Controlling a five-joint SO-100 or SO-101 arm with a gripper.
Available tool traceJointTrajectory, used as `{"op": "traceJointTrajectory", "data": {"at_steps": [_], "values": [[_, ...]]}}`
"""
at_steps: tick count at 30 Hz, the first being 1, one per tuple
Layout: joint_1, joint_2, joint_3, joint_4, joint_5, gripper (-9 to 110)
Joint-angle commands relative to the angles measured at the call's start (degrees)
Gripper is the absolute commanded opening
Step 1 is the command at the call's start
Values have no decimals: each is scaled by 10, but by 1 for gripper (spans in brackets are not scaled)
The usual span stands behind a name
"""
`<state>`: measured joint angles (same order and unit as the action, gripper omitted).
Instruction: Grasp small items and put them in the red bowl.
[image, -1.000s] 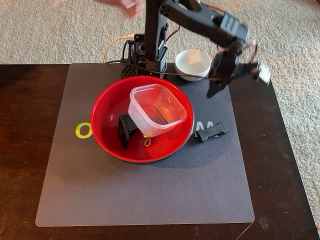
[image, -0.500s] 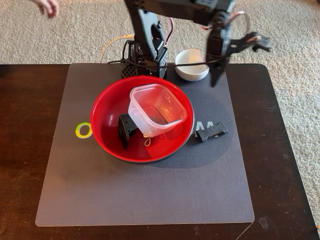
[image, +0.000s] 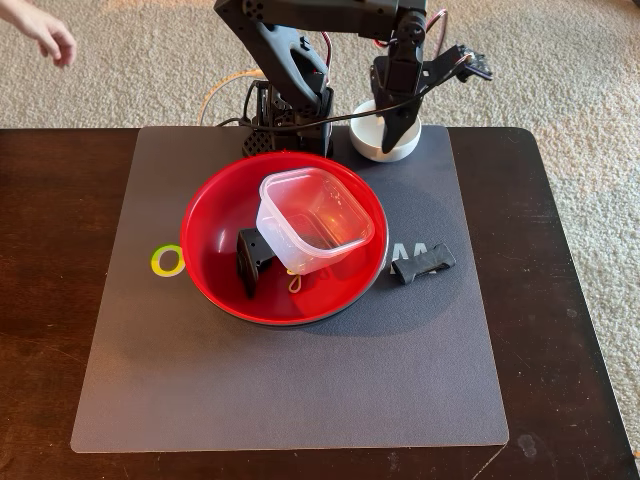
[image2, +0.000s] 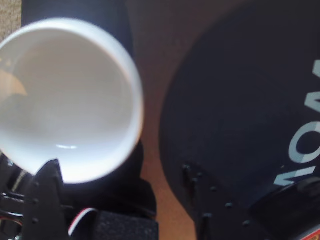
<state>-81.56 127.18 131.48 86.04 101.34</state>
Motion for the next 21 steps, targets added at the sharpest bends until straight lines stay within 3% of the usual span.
{"op": "traceJointTrajectory", "data": {"at_steps": [1, 15, 21], "values": [[-19, -18, 3, -25, -5, 31], [-29, -245, 5, -163, -23, 31], [-18, -270, 0, -182, -36, 15]]}}
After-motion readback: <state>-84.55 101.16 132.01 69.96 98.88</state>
